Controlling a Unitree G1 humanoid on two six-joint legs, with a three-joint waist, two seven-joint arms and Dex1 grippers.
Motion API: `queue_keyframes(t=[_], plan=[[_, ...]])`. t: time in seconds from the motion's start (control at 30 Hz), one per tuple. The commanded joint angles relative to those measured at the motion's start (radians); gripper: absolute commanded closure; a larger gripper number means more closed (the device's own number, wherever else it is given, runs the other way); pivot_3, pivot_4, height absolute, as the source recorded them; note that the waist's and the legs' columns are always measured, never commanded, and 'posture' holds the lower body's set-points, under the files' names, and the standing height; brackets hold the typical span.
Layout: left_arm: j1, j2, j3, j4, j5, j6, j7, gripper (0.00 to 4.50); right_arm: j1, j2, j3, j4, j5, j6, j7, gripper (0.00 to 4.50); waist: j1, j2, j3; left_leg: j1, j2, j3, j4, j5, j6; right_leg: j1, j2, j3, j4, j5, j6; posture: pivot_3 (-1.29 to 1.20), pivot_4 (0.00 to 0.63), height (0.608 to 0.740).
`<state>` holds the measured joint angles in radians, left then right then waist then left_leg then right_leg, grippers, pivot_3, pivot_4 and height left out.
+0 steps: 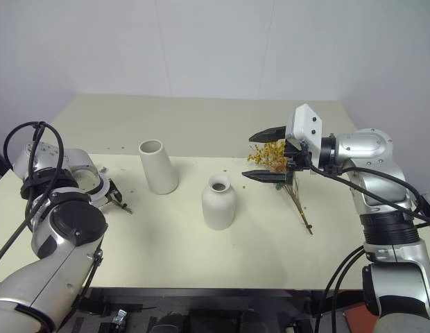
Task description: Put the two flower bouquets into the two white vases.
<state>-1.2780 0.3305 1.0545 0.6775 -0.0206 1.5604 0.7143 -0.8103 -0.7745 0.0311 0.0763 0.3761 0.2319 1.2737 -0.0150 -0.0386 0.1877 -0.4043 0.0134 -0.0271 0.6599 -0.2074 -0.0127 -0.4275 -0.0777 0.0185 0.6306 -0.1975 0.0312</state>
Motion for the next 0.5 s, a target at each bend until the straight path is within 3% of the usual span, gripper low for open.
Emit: queue_keyframes(t=[0.03,0.2,0.33,0.4,0.5], plan=[[-0.014,-0.007,0.004,-0.02,0.018,0.0,-0.012,3.08,-0.001,-0.024,-0.042,-0.042,0.017,0.014,-0.006,0.0,0.0,0.0,0.0,0.0,0.0,0.0,0.0,0.0,0.0,0.0,0.0,0.0,0.0,0.0,0.0,0.0,0.15,0.74],[-0.016,-0.014,-0.024,-0.062,0.032,0.023,-0.052,4.46,0.012,-0.029,-0.049,-0.056,0.022,0.024,-0.007,0.0,-0.001,0.0,0.0,0.0,0.0,0.0,0.0,0.0,0.0,0.0,0.0,0.0,0.0,0.0,0.0,0.0,0.15,0.74],[-0.005,-0.015,-0.074,-0.112,0.047,0.05,-0.094,4.46,0.018,-0.03,-0.053,-0.059,0.026,0.027,-0.006,0.0,-0.001,0.0,0.0,0.0,0.0,0.0,0.0,0.0,0.0,0.0,0.0,0.0,0.0,0.0,0.0,0.0,0.15,0.74],[0.023,-0.015,-0.15,-0.16,0.042,0.054,-0.139,4.46,0.022,-0.03,-0.054,-0.061,0.028,0.029,-0.006,0.0,-0.001,0.0,0.0,0.0,0.0,0.0,0.0,0.0,0.0,0.0,0.0,0.0,0.0,0.0,0.0,0.0,0.15,0.74],[0.12,0.0,-0.359,-0.312,-0.012,0.035,-0.274,4.46,0.023,-0.028,-0.055,-0.059,0.032,0.031,-0.004,0.0,-0.004,0.0,0.0,0.0,0.0,0.0,0.0,0.0,0.0,0.0,0.0,0.001,0.0,0.0,0.0,0.0,0.15,0.74]])
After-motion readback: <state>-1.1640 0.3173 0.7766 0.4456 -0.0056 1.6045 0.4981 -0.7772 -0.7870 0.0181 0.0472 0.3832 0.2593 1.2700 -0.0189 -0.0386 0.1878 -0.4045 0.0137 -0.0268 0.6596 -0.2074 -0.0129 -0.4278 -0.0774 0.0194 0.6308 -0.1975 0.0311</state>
